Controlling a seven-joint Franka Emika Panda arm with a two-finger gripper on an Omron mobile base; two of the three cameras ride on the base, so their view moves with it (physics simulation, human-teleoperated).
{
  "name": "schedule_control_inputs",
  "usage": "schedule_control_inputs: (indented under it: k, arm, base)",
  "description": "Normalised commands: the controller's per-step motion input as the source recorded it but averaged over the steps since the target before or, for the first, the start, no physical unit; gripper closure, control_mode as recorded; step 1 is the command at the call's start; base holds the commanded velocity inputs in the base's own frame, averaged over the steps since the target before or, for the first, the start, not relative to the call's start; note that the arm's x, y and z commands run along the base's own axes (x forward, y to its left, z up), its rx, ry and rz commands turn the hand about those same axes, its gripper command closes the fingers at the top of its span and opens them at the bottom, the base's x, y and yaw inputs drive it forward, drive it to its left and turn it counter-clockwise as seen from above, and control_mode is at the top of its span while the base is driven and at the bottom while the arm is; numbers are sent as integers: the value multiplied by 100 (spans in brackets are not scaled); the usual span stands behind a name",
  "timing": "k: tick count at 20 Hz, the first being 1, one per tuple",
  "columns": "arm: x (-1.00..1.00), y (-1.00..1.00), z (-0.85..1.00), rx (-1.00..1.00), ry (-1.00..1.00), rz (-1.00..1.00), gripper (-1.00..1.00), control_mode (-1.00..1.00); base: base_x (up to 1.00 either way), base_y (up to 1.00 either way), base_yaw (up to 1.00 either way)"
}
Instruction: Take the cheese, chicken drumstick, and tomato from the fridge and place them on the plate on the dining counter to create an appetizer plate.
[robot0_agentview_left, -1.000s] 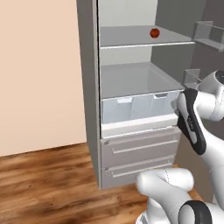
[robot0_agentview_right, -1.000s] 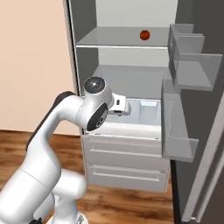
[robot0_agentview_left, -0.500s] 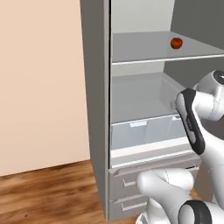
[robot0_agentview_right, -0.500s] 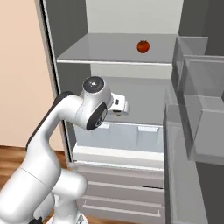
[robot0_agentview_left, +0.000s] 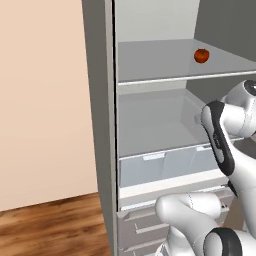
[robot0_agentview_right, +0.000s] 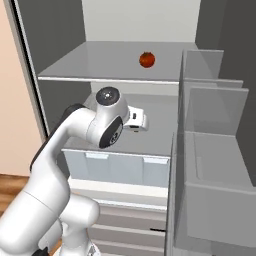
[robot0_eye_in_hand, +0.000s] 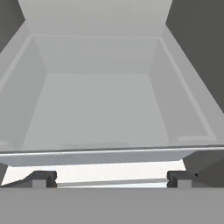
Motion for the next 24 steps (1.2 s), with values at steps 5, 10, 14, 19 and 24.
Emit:
schedule_control_inputs:
  k: [5,10,14,19,24]
  arm:
    - [0,0,0,0,0,0,-100,100]
    - [1,0,0,0,0,-5,-100,-100]
    - [0,0,27,0,-1,-10,-100,-100]
    - [-1,0,55,0,-6,-5,-100,-100]
    - [-4,0,40,2,-21,-1,-100,-100]
  base:
    - [28,0,-1]
    - [12,1,-1]
    - [0,0,0]
    - [0,0,0]
    - [0,0,0]
